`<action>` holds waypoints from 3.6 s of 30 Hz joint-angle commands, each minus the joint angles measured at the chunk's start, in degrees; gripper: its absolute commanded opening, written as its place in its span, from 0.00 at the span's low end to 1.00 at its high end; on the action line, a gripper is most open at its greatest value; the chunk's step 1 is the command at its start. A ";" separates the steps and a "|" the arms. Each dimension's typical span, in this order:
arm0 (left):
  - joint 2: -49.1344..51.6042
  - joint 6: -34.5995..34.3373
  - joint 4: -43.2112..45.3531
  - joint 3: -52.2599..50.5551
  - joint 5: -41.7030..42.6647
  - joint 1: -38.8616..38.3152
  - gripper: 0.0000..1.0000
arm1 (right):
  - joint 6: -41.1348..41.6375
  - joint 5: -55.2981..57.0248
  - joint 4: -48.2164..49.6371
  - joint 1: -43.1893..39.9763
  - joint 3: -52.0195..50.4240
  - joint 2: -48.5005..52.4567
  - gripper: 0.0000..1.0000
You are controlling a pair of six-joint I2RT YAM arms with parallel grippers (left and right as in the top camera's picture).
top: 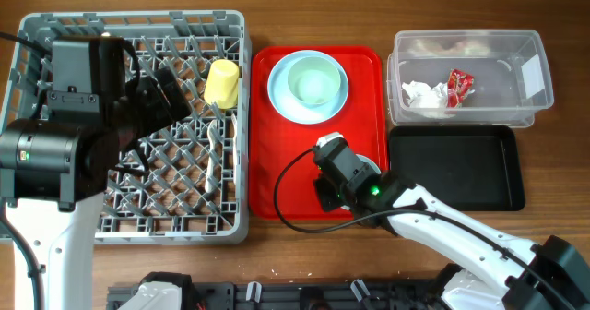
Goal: Sort waste into correct bins and load items into the dishwasher rack
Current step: 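Grasp the rim of the light-blue rice bowl with the right gripper, then tip the rice bowl over the black tray to empty the rice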
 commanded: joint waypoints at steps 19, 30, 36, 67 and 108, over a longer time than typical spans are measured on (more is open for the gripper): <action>-0.57 -0.57 0.15 -0.04 0.28 -0.22 1.00 | -9.77 3.56 -8.57 0.07 -0.20 0.04 0.20; -0.57 -0.57 0.15 -0.04 0.28 -0.22 1.00 | -11.89 -1.95 -12.28 0.07 -0.22 0.04 0.22; -0.57 -0.57 0.15 -0.04 0.28 -0.22 1.00 | -11.91 -2.34 -12.39 0.07 -0.20 0.04 0.10; -0.57 -0.57 0.15 -0.04 0.28 -0.22 1.00 | -47.30 -60.28 -43.12 -69.53 18.95 -2.84 0.04; -0.57 -0.57 0.15 -0.04 0.28 -0.22 1.00 | -23.74 -96.26 -22.75 -89.09 1.53 -2.75 0.04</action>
